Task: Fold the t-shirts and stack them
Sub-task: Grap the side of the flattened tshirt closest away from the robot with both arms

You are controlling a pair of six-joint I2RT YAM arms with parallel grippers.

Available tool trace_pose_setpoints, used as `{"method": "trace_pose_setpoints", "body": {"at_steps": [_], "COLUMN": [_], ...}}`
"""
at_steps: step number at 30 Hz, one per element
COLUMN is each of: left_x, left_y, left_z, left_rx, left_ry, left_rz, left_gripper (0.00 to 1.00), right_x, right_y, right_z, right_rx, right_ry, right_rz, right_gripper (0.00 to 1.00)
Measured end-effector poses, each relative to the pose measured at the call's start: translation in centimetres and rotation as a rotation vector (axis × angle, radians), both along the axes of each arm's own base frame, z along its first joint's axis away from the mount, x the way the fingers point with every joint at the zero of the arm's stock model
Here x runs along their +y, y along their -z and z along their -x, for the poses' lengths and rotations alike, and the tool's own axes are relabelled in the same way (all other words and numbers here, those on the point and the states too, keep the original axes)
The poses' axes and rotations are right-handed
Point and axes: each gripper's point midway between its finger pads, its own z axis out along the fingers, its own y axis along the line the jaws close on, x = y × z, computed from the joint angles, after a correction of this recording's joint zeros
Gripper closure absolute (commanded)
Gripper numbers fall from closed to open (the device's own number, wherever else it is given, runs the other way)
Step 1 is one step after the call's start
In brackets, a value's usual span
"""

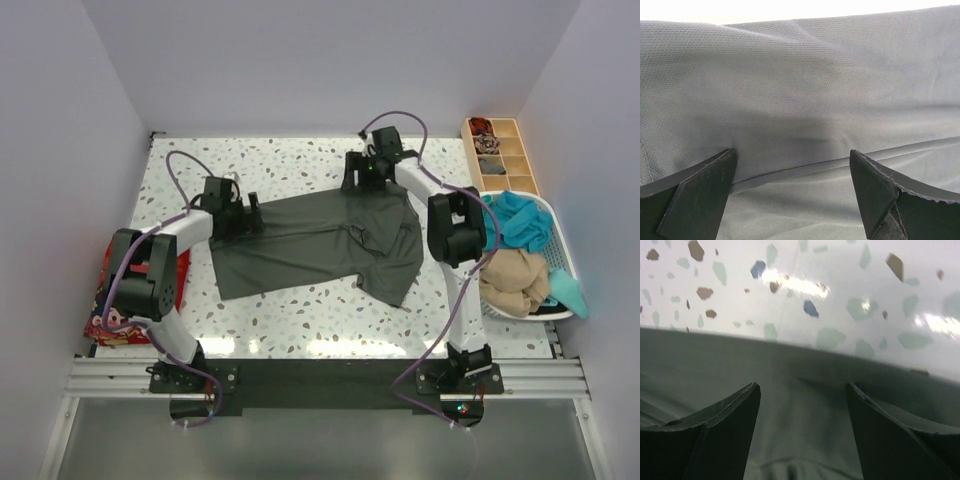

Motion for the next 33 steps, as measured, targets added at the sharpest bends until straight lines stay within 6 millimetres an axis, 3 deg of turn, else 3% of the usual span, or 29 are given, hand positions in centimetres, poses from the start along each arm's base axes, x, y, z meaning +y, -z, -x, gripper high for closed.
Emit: {"method": "trace_pose_setpoints", "body": {"at_steps": [3,7,10,12,15,20,23,29,33], "left_x": [0.2,0.5,0.6,0.6,-0.4,-3.7,-3.8,-2.3,-1.3], "left_y": [-0.2,-2.1,-4.3,-5.1,-4.9,-3.6,-2.5,-0.4,0.0], "left_z": [0.6,2.1,3.3,4.7,7.8,13.2,15.3,18.8,19.4], "left_rx": [0.009,-0.019,-0.075,-0.102,-0.101,-0.065,-0.036,0.025,0.042], "left_ry": [-0.005,-0.017,-0.037,-0.045,-0.040,0.023,-0.003,-0.096,-0.161], "left_rz": [-0.006,-0.002,0.006,0.015,0.038,0.092,0.094,0.074,0.050], "left_gripper": [0.00,0.00,0.00,0.00,0.00,0.00,0.00,0.00,0.00], "right_x": [-2.1,-5.1,-7.0,-7.8,-8.8,-9.5,-9.3,-9.5,-10.0], "right_y": [-1.6,-7.1,-11.6,-13.0,-11.7,-4.3,-2.2,-1.7,-1.8], "right_z": [1.1,3.1,6.5,9.1,14.1,23.5,27.7,30.6,31.8], "right_rx": [-0.011,-0.092,-0.163,-0.180,-0.135,0.075,0.149,0.178,0.181], "right_ry": [0.035,0.100,0.140,0.167,0.202,0.220,0.212,0.261,0.314], "right_rz": [0.040,0.079,0.072,0.052,0.031,0.041,0.050,0.040,0.041], "right_gripper": [0.23,0.24,0.26,0.27,0.28,0.28,0.28,0.28,0.28]}}
